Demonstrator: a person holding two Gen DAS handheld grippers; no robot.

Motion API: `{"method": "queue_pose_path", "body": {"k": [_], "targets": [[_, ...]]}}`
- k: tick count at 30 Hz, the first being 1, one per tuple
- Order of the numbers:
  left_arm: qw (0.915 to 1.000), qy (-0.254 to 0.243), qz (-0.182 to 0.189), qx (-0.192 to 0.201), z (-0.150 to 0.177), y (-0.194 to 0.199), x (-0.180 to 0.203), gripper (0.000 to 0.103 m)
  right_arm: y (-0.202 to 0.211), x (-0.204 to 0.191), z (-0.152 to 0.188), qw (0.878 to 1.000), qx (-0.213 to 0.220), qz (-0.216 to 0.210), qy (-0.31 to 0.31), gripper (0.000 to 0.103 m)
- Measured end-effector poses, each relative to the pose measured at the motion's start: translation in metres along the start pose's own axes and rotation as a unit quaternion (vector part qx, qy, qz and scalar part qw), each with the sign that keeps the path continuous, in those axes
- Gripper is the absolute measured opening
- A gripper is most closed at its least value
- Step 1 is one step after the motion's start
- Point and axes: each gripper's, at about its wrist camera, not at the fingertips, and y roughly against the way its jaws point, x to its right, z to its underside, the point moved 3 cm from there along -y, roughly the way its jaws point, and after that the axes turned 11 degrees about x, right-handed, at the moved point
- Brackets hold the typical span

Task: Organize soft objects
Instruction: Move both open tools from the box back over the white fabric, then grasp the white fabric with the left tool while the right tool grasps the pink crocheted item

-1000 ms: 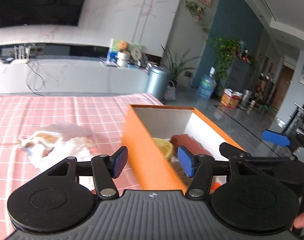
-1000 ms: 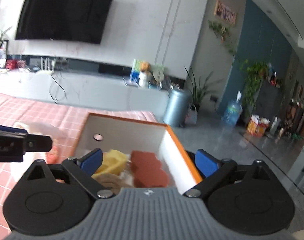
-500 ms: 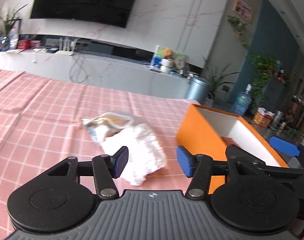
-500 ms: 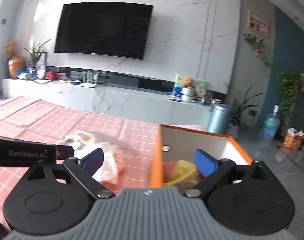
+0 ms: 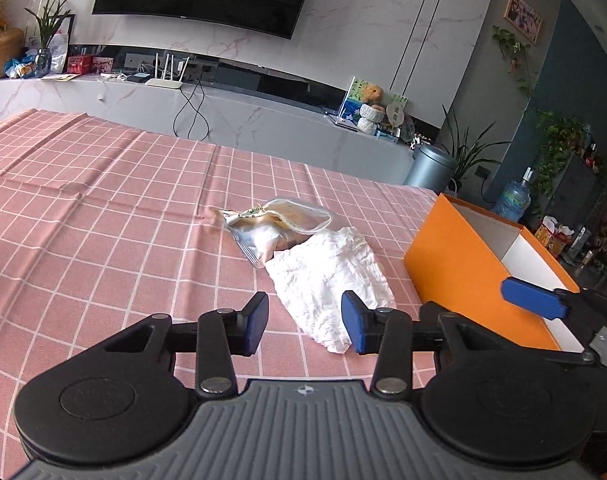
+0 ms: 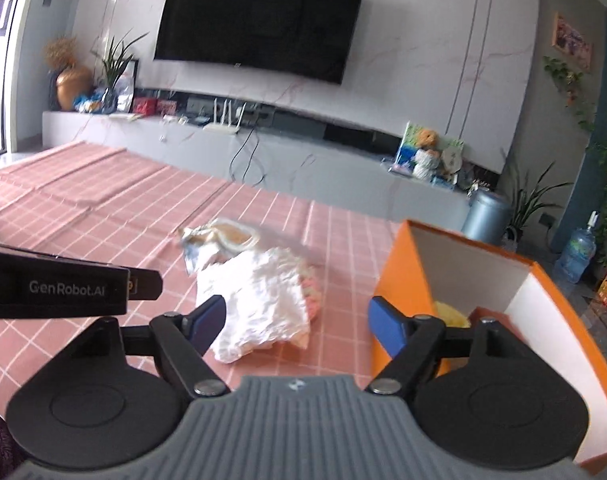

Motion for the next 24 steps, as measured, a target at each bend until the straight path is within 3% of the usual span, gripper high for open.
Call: {"method": "queue_pose_path", "body": {"k": [8,16,24], "targets": [[0.9998,0.008,-0.008,-0.016,0.004,-0.012,-0.009,0.039,-0.033,-0.004,0.007,0.999,-0.036,-0.01,-0.003,0.056],[0.9995,0.016,-0.002,-0.029,0.001,-0.027,-0.014,0.036,-0.055,-0.003,0.008,0.998,-0.054,-0.018,-0.001,0.049],[0.9989,0.026,0.002,-0.038,-0.002,-0.046,-0.017,0.036,-0.082,0.008,0.001,0.998,-0.064,-0.004,-0.016,0.051]]}}
